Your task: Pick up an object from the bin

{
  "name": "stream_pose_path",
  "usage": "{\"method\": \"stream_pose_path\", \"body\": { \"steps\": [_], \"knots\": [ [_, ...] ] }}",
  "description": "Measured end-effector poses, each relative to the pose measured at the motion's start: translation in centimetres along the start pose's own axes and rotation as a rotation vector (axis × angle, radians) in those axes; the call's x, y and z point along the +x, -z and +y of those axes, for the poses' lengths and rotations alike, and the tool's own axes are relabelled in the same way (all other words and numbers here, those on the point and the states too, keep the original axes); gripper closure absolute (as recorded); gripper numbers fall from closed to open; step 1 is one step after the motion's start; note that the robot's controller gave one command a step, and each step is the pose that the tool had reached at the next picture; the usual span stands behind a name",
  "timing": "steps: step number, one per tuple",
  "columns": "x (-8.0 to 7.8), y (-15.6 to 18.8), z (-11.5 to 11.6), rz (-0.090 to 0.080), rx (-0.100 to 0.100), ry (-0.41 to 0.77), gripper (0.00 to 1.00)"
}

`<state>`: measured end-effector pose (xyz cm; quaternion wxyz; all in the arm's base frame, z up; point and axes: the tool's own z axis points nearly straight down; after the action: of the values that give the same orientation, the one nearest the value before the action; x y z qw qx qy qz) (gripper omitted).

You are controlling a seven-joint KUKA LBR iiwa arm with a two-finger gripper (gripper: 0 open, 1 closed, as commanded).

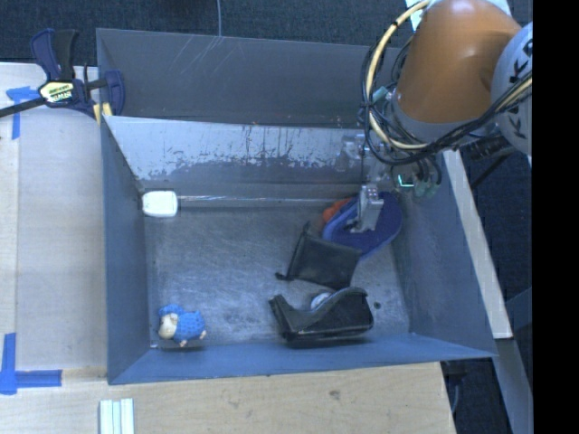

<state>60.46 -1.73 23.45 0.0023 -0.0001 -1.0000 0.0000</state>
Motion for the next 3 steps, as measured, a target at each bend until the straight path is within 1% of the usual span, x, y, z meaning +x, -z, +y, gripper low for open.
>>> {"method": "stream_pose_path", "body": {
  "steps": [1,2,3],
  "knots": [
    [1.9,-13.1,-0.2,-0.001,0.0,0.315,0.0],
    [1.1,-16.5,-2.0,-0.004,0.001,0.796,0.0],
    [1.0,-16.3,-2.0,-0.005,0.001,0.794,1.0]
  ]
}}
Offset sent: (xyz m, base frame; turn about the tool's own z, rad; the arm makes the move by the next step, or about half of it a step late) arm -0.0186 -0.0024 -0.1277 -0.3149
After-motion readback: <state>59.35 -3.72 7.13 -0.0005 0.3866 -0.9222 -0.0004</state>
